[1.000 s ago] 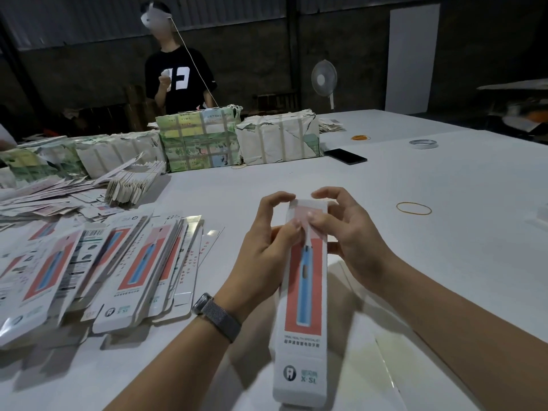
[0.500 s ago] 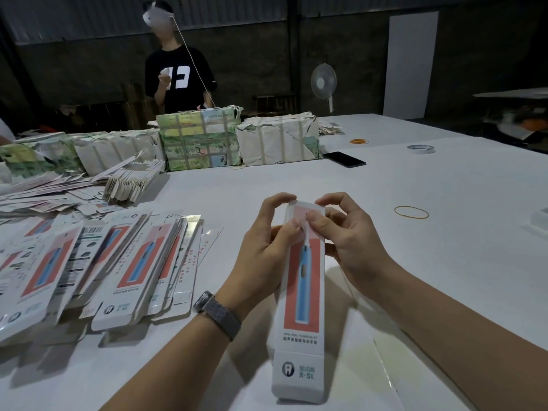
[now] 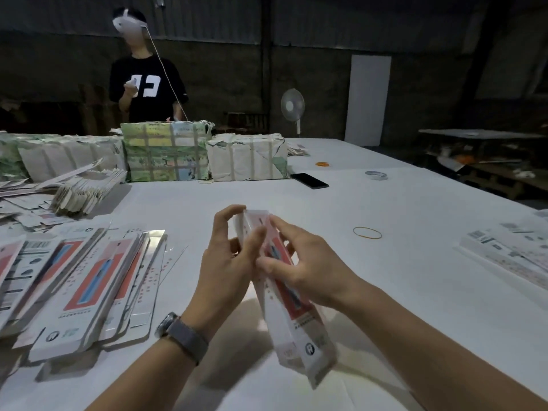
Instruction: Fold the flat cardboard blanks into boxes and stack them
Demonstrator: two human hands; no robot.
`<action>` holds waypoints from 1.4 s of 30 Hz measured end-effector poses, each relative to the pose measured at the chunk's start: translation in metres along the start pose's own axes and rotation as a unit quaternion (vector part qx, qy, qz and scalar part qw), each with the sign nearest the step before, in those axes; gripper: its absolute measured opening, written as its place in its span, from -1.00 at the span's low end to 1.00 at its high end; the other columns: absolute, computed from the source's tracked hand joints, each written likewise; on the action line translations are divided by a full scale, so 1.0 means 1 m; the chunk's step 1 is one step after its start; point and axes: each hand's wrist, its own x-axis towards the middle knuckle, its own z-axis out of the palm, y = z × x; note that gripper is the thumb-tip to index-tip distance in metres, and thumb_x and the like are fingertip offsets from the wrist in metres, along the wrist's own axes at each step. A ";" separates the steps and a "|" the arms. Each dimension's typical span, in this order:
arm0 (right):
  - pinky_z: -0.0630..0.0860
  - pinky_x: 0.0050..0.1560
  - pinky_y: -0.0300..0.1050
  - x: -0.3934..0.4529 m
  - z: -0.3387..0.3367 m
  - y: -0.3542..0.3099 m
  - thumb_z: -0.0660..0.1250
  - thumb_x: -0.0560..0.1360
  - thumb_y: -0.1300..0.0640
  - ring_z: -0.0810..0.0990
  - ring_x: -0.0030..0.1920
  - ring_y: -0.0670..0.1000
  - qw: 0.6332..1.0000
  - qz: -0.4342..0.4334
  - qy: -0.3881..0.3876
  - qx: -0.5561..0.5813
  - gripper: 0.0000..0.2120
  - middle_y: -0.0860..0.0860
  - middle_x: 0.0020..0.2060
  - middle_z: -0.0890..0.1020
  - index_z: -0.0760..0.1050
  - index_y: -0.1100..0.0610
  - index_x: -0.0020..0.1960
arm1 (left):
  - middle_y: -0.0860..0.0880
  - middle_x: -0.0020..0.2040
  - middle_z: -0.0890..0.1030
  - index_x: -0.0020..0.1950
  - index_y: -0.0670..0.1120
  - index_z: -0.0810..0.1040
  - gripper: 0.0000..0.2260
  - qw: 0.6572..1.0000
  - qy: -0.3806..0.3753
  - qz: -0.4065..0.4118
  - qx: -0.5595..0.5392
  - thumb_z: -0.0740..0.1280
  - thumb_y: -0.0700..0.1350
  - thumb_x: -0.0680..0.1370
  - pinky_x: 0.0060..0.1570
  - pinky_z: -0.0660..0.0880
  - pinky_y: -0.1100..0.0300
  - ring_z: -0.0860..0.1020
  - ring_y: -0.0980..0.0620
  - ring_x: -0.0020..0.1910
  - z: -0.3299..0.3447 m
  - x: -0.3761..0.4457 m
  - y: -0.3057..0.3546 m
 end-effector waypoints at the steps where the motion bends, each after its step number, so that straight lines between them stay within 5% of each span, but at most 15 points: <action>1: 0.61 0.04 -0.12 -0.002 -0.005 -0.002 0.29 0.42 -0.29 0.60 0.05 -0.10 1.000 0.002 -0.011 -0.026 -0.32 -0.16 0.16 0.55 0.23 -0.17 0.49 | -0.01 -0.24 0.69 0.23 0.35 0.32 -0.68 1.000 -0.018 0.005 -0.004 0.24 0.22 0.50 -0.46 0.51 0.26 0.64 0.07 -0.36 0.000 0.000 0.000; 6: 0.57 0.17 -0.02 -0.026 -0.053 0.006 0.39 0.45 -0.26 0.53 0.17 -0.02 0.992 0.047 0.026 -0.114 -0.20 -0.06 0.24 0.51 0.13 -0.11 0.58 | 0.03 -0.11 0.70 0.31 0.61 0.20 -0.63 0.995 -0.099 0.029 -0.005 0.21 0.31 0.56 -0.46 0.57 0.16 0.69 -0.08 -0.24 0.004 -0.001 -0.004; 10: 0.50 0.25 0.00 -0.058 -0.126 0.028 0.34 0.48 -0.22 0.52 0.24 0.00 0.964 0.154 0.086 -0.198 -0.27 -0.07 0.32 0.53 0.17 -0.14 0.58 | -0.01 -0.22 0.69 0.42 0.47 0.25 -0.44 0.992 -0.107 0.043 0.049 0.22 0.43 0.42 -0.52 0.54 0.19 0.68 -0.04 -0.35 -0.004 0.004 -0.017; 14: 0.50 0.12 0.04 -0.095 -0.205 0.068 0.27 0.50 -0.11 0.54 0.17 0.13 0.879 0.288 0.130 -0.357 -0.57 -0.01 0.14 0.62 0.43 -0.09 0.35 | 0.06 -0.28 0.67 0.52 0.30 0.29 -0.34 0.978 -0.149 0.034 0.143 0.25 0.46 0.45 -0.56 0.49 0.33 0.64 0.08 -0.44 -0.008 0.010 -0.060; 17: 0.46 -0.08 -0.04 -0.124 -0.254 0.102 0.26 0.46 -0.05 0.53 0.14 0.13 0.826 0.353 0.106 -0.427 -0.82 -0.05 -0.04 0.56 0.42 -0.06 0.04 | 0.18 -0.33 0.59 0.52 0.25 0.32 -0.28 0.970 -0.117 0.016 0.213 0.51 0.24 0.41 -0.54 0.43 0.41 0.54 0.22 -0.53 -0.014 0.019 -0.115; 19: 0.40 -0.09 -0.04 -0.138 -0.275 0.126 0.26 0.45 -0.03 0.48 0.19 0.12 0.794 0.376 0.083 -0.470 -0.87 -0.05 -0.06 0.51 0.40 -0.03 -0.04 | 0.16 -0.39 0.57 0.53 0.16 0.34 -0.35 0.968 -0.147 -0.001 0.203 0.44 0.24 0.48 -0.54 0.45 0.39 0.55 0.17 -0.53 -0.024 0.030 -0.160; 23: 0.21 0.23 0.21 -0.147 -0.296 0.163 0.16 0.53 -0.02 0.35 0.30 0.12 0.686 0.402 0.049 -0.605 -0.66 -0.04 0.25 0.50 0.49 -0.03 0.26 | 0.12 -0.45 0.54 0.50 0.16 0.39 -0.42 0.956 -0.201 -0.024 0.211 0.37 0.29 0.51 -0.61 0.43 0.34 0.51 0.07 -0.59 -0.041 0.051 -0.235; 25: 0.12 0.31 0.33 -0.142 -0.296 0.172 0.14 0.55 0.02 0.34 0.31 0.11 0.670 0.397 0.058 -0.624 -0.65 -0.04 0.27 0.49 0.47 -0.05 0.30 | 0.12 -0.48 0.53 0.46 0.17 0.43 -0.45 0.945 -0.246 -0.015 0.215 0.33 0.33 0.51 -0.63 0.41 0.33 0.50 0.05 -0.61 -0.040 0.051 -0.243; 29: 0.15 0.37 0.28 -0.110 -0.271 0.164 0.17 0.55 0.02 0.37 0.29 0.11 0.705 0.331 0.100 -0.619 -0.67 -0.03 0.27 0.49 0.49 -0.03 0.28 | 0.15 -0.46 0.54 0.35 0.17 0.52 -0.52 0.933 -0.269 0.010 0.237 0.18 0.39 0.55 -0.58 0.43 0.39 0.50 0.14 -0.61 -0.028 0.032 -0.171; 34: 0.29 0.29 0.07 -0.047 -0.190 0.112 0.17 0.58 -0.06 0.38 0.31 0.09 0.850 0.203 0.098 -0.476 -0.63 -0.03 0.34 0.48 0.47 -0.05 0.35 | 0.15 -0.37 0.61 0.12 0.33 0.53 -0.83 0.930 -0.201 0.083 0.296 0.18 0.17 0.62 -0.39 0.50 0.35 0.52 0.26 -0.54 -0.005 0.005 -0.060; 38: 0.40 0.23 -0.01 -0.007 -0.096 0.059 0.25 0.54 -0.02 0.44 0.24 0.03 0.954 0.118 0.076 -0.265 -0.67 -0.06 0.22 0.56 0.53 -0.05 0.29 | 0.16 -0.41 0.59 -0.08 0.30 0.55 -0.80 0.925 -0.167 0.028 0.340 0.31 -0.04 0.61 -0.24 0.56 0.07 0.56 0.16 -0.43 -0.006 -0.001 -0.022; 42: 0.46 0.17 -0.03 0.018 -0.025 0.030 0.27 0.52 -0.03 0.51 0.14 -0.03 0.987 0.060 0.060 -0.139 -0.69 -0.09 0.13 0.60 0.56 -0.05 0.23 | 0.17 -0.33 0.63 0.03 0.25 0.56 -0.83 0.909 -0.152 -0.034 0.387 0.26 -0.04 0.62 -0.15 0.56 0.10 0.60 0.16 -0.28 -0.001 0.004 -0.009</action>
